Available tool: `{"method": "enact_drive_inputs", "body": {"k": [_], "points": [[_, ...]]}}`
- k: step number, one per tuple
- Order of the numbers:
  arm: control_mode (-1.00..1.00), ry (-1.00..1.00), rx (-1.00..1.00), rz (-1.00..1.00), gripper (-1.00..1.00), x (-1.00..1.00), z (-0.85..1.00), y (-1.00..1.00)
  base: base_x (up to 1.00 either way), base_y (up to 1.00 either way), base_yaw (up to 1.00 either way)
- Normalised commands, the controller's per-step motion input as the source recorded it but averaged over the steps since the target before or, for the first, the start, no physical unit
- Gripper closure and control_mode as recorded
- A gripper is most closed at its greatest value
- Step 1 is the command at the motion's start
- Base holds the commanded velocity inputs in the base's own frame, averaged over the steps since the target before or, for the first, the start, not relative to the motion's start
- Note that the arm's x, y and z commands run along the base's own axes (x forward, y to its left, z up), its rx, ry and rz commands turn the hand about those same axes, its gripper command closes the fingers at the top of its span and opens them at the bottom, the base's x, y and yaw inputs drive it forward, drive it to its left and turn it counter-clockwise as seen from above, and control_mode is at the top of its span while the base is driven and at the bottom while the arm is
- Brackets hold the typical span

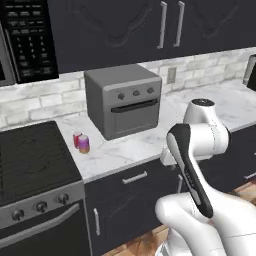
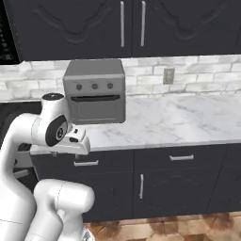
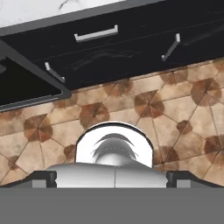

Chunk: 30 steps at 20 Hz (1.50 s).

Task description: Four empty soda cans are scattered around the kitchen. Gather all the cans and cluster them next to the stove for recycling.

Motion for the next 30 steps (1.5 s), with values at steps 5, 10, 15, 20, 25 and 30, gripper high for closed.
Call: {"method": "enact_drive_inputs", "body": {"k": [5, 10, 15, 20, 25, 30], "points": [[1.00, 0.00, 0.00, 0.00, -1.00, 0.00, 0.00, 0.00, -0.24, -0.49, -0.70], [1.00, 0.00, 0.00, 0.00, -1.00, 0.00, 0.00, 0.00, -0.11, -0.38, -0.73], [1.00, 0.00, 0.00, 0.00, -1.00, 0.00, 0.00, 0.00, -0.06, -0.28, -0.67], [1.00, 0.00, 0.00, 0.00, -1.00, 0.00, 0.00, 0.00, -0.03, -0.11, -0.67], [1.00, 0.00, 0.00, 0.00, -1.00, 0.00, 0.00, 0.00, -0.03, -0.08, -0.62], [1.00, 0.00, 0.00, 0.00, -1.00, 0.00, 0.00, 0.00, 0.00, -0.03, -0.58]]}}
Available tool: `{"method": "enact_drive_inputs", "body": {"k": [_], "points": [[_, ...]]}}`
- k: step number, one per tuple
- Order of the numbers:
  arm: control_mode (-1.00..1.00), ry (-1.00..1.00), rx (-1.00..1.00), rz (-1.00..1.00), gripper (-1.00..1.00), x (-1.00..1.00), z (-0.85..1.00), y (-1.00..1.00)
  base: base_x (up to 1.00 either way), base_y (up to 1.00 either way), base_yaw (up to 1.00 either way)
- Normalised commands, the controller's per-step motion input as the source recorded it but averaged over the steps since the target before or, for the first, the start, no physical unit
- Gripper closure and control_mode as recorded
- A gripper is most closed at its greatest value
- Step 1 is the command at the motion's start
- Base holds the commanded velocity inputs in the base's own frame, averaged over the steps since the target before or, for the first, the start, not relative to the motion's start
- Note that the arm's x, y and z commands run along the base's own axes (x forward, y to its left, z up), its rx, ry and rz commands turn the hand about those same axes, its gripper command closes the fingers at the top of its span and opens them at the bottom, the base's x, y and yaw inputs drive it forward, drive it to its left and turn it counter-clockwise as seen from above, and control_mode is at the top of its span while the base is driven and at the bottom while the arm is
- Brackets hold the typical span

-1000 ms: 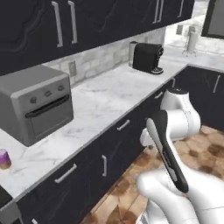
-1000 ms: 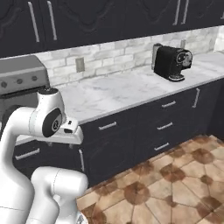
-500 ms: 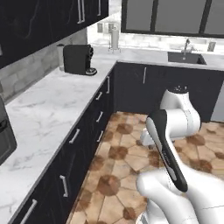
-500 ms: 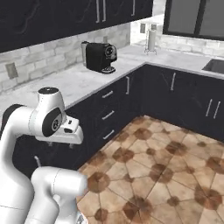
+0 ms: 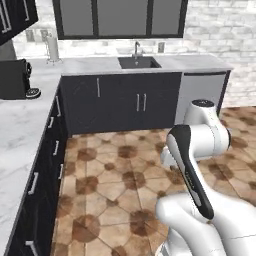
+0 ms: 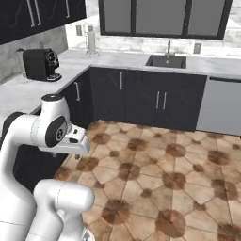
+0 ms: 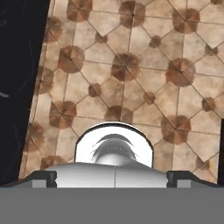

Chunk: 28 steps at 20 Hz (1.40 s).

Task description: Four empty soda cans are scattered around the kitchen. Gather all the cans and cluster them next to the stove for recycling.

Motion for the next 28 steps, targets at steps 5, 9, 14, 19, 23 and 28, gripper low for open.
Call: {"method": "enact_drive_inputs", "body": {"k": [5, 9, 14, 19, 23, 28], "points": [[1.00, 0.00, 0.00, 0.00, -1.00, 0.00, 0.00, 0.00, 0.00, -0.26, -0.47], [1.00, 0.00, 0.00, 0.00, -1.00, 0.00, 0.00, 0.00, 0.00, -0.23, -0.44], [1.00, 0.00, 0.00, 0.00, -1.00, 0.00, 0.00, 0.00, 0.00, -0.11, -0.52], [1.00, 0.00, 0.00, 0.00, -1.00, 0.00, 0.00, 0.00, -0.02, 0.00, -0.76], [1.00, 0.00, 0.00, 0.00, -1.00, 0.00, 0.00, 0.00, -0.14, 0.00, -0.84], [1.00, 0.00, 0.00, 0.00, -1.00, 0.00, 0.00, 0.00, -0.04, 0.00, -0.81]]}}
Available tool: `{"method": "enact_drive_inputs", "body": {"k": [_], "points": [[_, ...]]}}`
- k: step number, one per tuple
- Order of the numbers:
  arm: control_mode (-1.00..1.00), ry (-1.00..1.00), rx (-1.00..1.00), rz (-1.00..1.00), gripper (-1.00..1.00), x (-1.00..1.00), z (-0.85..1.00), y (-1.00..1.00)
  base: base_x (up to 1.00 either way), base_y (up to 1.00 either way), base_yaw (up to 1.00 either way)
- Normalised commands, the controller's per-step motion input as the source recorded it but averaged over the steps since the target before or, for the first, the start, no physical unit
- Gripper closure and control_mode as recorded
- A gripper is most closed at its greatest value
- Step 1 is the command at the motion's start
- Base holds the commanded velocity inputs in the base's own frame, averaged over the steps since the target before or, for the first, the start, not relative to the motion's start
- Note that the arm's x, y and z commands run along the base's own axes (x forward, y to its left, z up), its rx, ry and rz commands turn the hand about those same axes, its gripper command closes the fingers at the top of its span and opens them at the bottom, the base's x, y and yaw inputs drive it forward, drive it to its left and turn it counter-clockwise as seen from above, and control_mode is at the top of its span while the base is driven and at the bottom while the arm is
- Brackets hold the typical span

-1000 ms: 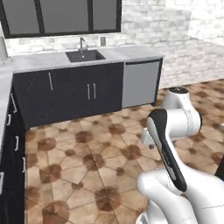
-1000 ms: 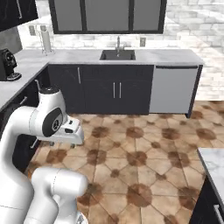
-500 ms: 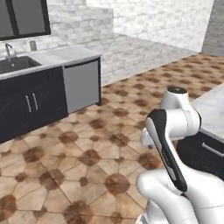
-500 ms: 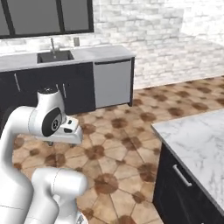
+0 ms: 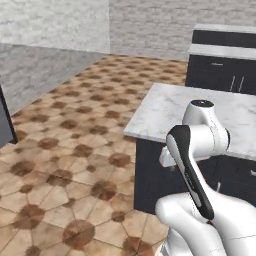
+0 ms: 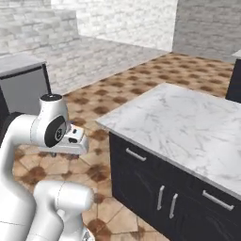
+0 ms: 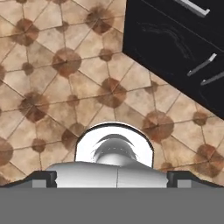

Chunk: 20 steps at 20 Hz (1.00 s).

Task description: Four empty soda cans are scattered around the kitchen. Gather all the cans and cluster them next to the stove for recycling.

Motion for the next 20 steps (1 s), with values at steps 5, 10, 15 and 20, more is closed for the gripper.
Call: {"method": "enact_drive_inputs", "body": {"k": [5, 10, 15, 20], "points": [[1.00, 0.00, 0.00, 0.00, -1.00, 0.00, 0.00, 0.00, 0.00, 0.00, -0.70], [1.00, 0.00, 0.00, 0.00, -1.00, 0.00, 0.00, 0.00, 0.01, -0.04, -0.50], [1.00, 0.00, 0.00, 0.00, -1.00, 0.00, 0.00, 0.00, 0.02, -0.06, -0.45], [1.00, 0.00, 0.00, 0.00, -1.00, 0.00, 0.00, 0.00, 0.02, -0.20, -0.44]]}}
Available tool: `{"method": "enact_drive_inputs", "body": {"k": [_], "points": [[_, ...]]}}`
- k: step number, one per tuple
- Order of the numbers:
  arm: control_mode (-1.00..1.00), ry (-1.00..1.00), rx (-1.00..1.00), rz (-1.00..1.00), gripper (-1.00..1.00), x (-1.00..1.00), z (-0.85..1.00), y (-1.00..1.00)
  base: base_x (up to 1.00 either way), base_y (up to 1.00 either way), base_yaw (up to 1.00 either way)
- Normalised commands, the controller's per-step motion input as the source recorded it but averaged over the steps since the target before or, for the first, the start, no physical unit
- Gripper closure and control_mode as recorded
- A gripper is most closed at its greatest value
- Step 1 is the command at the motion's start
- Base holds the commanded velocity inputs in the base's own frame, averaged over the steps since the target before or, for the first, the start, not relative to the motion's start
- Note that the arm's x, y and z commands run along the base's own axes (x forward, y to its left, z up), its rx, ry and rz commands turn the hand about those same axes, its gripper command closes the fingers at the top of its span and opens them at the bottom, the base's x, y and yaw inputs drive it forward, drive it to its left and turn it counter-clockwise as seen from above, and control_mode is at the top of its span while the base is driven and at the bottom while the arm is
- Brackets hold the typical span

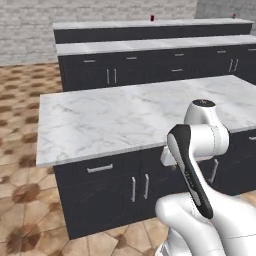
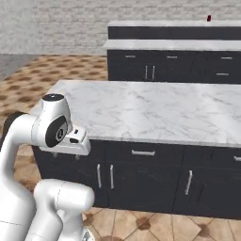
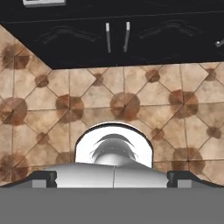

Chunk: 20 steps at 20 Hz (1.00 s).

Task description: Four empty soda cans are scattered around the kitchen. Gather all the cans and cluster them next to the stove for recycling.

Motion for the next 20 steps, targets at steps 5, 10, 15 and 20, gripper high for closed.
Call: {"method": "enact_drive_inputs", "body": {"k": [5, 10, 15, 20], "points": [[1.00, 0.00, 0.00, 0.00, -1.00, 0.00, 0.00, 0.00, 0.03, -0.42, -0.37], [1.00, 0.00, 0.00, 0.00, -1.00, 0.00, 0.00, 0.00, 0.00, -0.33, -0.32], [1.00, 0.00, 0.00, 0.00, -1.00, 0.00, 0.00, 0.00, -0.27, 0.35, -0.15], [1.00, 0.00, 0.00, 0.00, -1.00, 0.00, 0.00, 0.00, -0.39, 0.98, -0.05]]}}
